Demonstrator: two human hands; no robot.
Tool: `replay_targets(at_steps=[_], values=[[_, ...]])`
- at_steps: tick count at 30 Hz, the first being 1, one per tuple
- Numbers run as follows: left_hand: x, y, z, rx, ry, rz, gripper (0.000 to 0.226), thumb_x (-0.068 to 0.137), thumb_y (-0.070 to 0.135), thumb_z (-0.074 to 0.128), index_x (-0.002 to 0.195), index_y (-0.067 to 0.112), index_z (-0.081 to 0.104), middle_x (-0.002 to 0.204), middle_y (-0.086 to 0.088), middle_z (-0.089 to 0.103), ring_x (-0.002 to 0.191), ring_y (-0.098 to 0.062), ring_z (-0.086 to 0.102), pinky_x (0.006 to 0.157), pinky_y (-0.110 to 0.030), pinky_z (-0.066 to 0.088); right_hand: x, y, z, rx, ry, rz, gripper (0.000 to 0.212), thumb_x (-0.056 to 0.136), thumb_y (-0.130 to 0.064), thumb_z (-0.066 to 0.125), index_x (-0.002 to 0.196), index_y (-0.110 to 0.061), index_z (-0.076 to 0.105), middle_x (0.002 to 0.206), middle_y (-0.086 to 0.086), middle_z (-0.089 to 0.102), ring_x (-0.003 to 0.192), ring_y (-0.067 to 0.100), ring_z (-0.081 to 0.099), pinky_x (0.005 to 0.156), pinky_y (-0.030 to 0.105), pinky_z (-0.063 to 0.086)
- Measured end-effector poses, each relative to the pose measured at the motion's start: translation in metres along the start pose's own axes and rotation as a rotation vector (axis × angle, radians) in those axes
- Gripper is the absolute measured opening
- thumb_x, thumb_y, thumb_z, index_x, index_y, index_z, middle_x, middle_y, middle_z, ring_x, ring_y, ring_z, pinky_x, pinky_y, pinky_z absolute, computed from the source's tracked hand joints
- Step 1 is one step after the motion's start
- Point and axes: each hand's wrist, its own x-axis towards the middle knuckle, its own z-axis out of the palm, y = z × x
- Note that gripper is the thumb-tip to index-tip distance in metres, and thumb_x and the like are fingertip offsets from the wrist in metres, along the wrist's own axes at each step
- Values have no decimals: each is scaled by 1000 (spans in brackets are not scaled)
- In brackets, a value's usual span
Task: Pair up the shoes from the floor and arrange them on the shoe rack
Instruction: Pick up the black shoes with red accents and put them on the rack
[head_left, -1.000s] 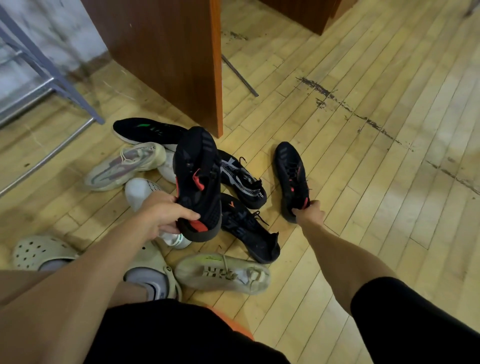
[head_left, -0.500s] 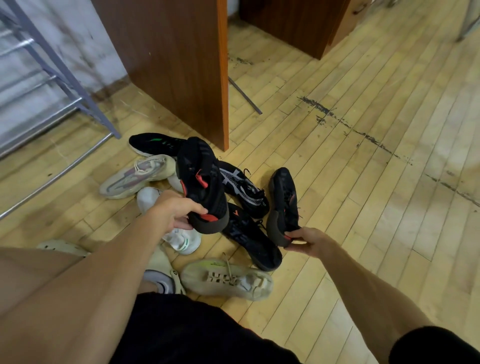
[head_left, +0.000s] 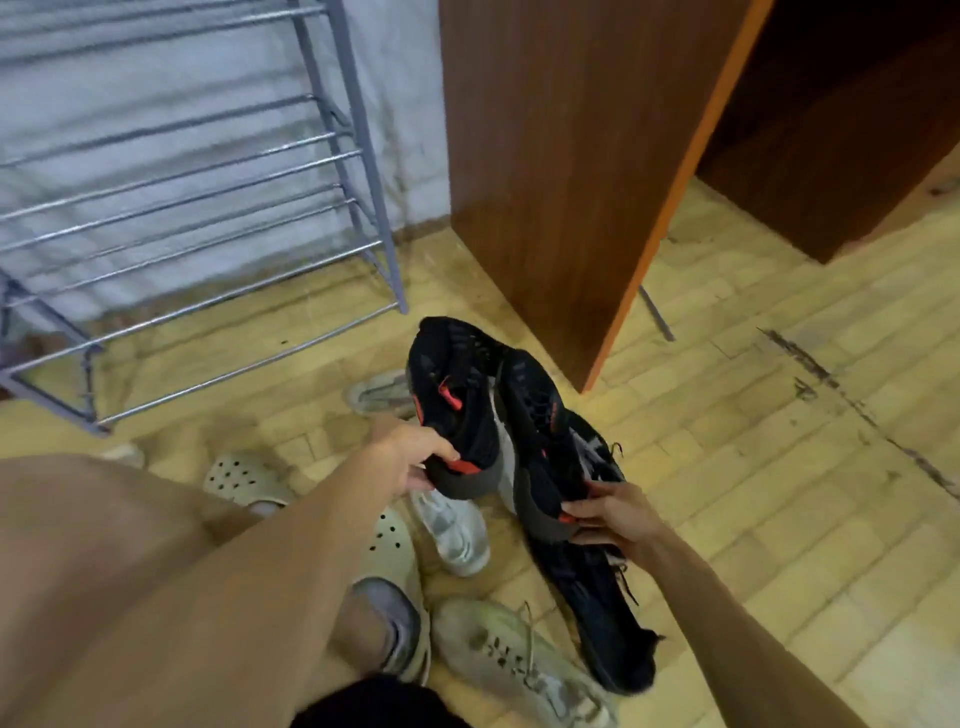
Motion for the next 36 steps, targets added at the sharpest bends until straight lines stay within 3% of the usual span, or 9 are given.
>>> replay_targets(at_steps=[6, 13, 16, 18, 20, 24, 27, 32, 36], values=[[45, 21, -67, -178, 106, -33, 41, 86, -7, 60, 126, -6, 54, 119, -16, 58, 117, -34, 55, 100, -45, 46, 71, -87, 70, -219, -59, -18, 32, 74, 5, 76, 104, 2, 67, 81, 14, 75, 70, 28, 71, 67, 38, 59], [130, 48, -140, -268, 278, -65, 36, 84, -5, 65, 120, -6, 59, 129, -19, 58, 109, -30, 56, 94, -42, 49, 164, -168, 161, -378, -85, -72, 42, 75, 2, 76, 116, -3, 68, 98, 14, 75, 80, 26, 73, 53, 29, 57], [173, 57, -168, -354, 353, -62, 25, 76, -7, 72, 100, -4, 66, 109, -17, 68, 95, -31, 63, 77, -41, 55, 203, -184, 197, -379, -67, -85, 31, 75, 4, 75, 105, -3, 71, 92, 13, 73, 78, 27, 70, 49, 27, 54], [205, 62, -185, -412, 383, -44, 24, 70, -7, 76, 93, -3, 68, 97, -15, 70, 88, -31, 66, 69, -40, 57, 230, -190, 219, -407, -59, -87, 23, 76, 1, 76, 99, -2, 72, 92, 14, 74, 79, 28, 70, 50, 29, 53], [232, 69, -200, -458, 388, -20, 26, 66, -6, 79, 89, 0, 69, 95, -14, 72, 89, -30, 68, 76, -44, 59, 258, -195, 237, -420, -49, -86, 18, 77, -1, 75, 95, -4, 72, 96, 15, 75, 85, 30, 71, 53, 32, 55], [274, 87, -228, -489, 452, 39, 35, 64, -7, 81, 94, 5, 68, 96, -14, 71, 91, -32, 69, 81, -46, 58, 309, -210, 267, -337, -48, -66, 21, 79, 3, 72, 99, -3, 69, 102, 16, 72, 95, 34, 70, 76, 44, 59], [305, 94, -241, -521, 474, 65, 35, 65, -9, 80, 90, 8, 63, 99, -13, 69, 94, -31, 68, 78, -40, 58, 334, -220, 281, -298, -17, -105, 35, 80, 3, 72, 114, -1, 67, 100, 15, 72, 90, 31, 71, 78, 44, 59], [348, 101, -257, -512, 485, 68, 41, 63, -6, 81, 93, 12, 60, 108, -12, 69, 97, -31, 69, 81, -45, 59, 364, -239, 298, -285, -13, -150, 33, 81, 2, 71, 112, -4, 67, 99, 13, 73, 81, 25, 72, 77, 44, 60], [368, 99, -259, -458, 504, 52, 53, 68, -2, 80, 117, 5, 62, 110, -13, 69, 99, -29, 68, 83, -45, 58, 374, -242, 301, -354, -21, -187, 26, 81, -6, 74, 106, -8, 70, 98, 9, 72, 91, 24, 69, 81, 42, 58]])
